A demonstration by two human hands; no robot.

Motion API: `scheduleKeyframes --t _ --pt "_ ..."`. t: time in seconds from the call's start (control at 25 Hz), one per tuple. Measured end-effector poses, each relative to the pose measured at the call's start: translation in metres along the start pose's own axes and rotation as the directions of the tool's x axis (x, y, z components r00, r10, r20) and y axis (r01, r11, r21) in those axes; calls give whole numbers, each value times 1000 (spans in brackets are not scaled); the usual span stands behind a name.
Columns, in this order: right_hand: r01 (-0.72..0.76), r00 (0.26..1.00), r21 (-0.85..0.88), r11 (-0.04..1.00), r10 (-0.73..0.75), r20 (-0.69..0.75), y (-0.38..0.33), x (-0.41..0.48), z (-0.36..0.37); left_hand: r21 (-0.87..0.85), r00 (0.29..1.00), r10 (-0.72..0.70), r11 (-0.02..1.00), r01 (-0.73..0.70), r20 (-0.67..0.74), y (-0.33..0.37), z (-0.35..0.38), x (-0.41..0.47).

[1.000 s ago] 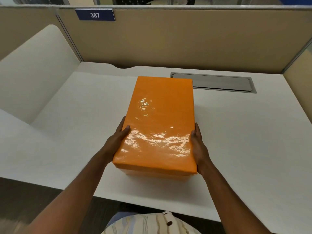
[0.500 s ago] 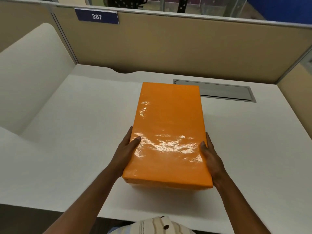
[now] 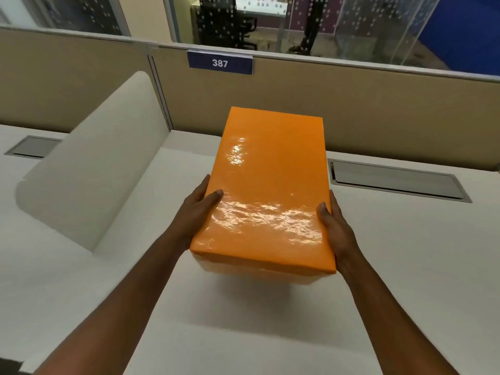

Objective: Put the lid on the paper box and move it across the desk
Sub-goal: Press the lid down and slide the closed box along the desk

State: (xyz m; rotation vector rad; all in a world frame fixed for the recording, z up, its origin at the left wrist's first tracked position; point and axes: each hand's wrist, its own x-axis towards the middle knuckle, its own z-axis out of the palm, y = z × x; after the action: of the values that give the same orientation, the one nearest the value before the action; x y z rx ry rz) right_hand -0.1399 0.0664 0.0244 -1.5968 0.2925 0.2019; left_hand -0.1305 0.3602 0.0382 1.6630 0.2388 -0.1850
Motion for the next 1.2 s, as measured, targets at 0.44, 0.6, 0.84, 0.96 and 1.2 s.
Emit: scheduleKeyframes --t 0.44,0.6,0.84,0.96,1.2 --pt "31 996 76 997 -37 86 -50 113 156 -3 983 53 999 -54 -175 22 -145 120" --pt "7 994 53 999 -12 107 -50 147 194 10 978 20 1000 -18 -205 12 -180 154" --pt "-1 992 19 1000 -1 126 -42 187 233 50 963 23 999 -9 -268 -7 -211 188" --pt "-14 992 19 1000 11 128 -36 201 248 89 956 23 996 3 -292 -14 -222 202" --pt "-58 991 -25 998 61 119 -23 214 274 211 948 16 976 54 -318 -27 -243 215"
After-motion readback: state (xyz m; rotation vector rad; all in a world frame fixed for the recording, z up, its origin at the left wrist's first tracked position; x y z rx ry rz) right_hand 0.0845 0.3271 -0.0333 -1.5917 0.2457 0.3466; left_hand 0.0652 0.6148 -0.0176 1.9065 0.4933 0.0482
